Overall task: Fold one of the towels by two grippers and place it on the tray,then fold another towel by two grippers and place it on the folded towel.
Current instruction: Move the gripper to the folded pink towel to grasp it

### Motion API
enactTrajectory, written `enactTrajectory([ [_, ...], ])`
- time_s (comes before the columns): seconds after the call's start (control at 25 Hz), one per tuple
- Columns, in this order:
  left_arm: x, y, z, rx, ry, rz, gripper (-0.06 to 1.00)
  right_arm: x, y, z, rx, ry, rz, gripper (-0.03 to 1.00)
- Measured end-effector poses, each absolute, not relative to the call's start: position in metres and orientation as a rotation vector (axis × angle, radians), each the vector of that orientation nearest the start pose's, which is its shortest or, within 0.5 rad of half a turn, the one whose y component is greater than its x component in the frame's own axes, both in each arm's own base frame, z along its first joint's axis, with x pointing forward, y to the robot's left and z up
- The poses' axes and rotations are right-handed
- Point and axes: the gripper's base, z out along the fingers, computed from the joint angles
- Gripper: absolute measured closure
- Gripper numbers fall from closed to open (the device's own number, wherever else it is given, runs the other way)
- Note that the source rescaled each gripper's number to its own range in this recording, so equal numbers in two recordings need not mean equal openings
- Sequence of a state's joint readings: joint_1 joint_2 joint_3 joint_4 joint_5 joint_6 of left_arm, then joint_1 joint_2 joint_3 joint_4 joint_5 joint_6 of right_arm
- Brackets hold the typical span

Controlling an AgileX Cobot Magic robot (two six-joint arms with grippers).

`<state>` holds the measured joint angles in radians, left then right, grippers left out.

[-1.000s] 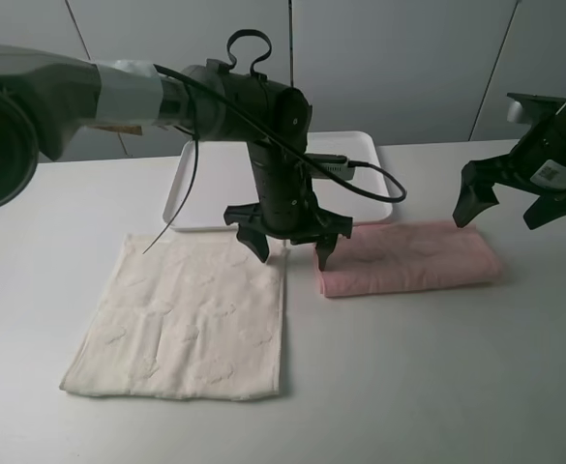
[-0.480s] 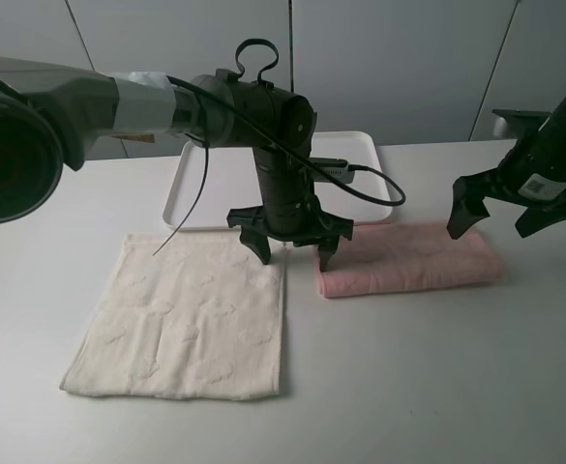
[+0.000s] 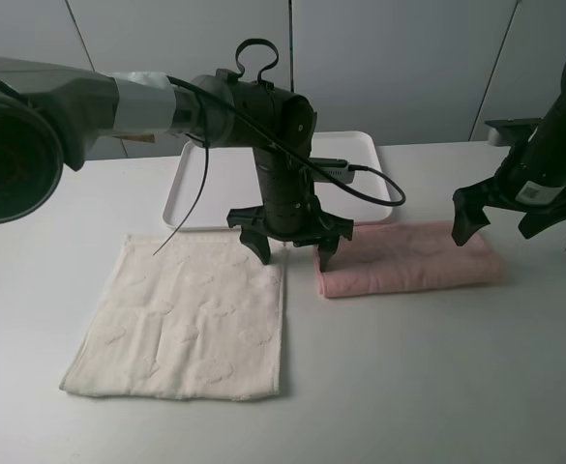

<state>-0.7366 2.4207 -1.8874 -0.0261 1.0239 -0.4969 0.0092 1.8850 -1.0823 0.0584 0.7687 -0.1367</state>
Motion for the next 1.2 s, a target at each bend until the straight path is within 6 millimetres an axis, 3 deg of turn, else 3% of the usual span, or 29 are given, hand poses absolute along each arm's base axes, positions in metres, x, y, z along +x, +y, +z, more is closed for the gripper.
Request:
enactTrajectory([
  [0.52, 0.356, -0.324, 0.102, 0.355, 3.057, -0.099, -0.06, 0.349, 0.002, 0.115, -0.165, 3.12, -0.018, -0.03],
  [1.2, 0.356, -0.323, 0.102, 0.371, 3.056, -0.068, -0.06, 0.352, -0.011, 0.114, -0.081, 3.098, -0.04, -0.03],
])
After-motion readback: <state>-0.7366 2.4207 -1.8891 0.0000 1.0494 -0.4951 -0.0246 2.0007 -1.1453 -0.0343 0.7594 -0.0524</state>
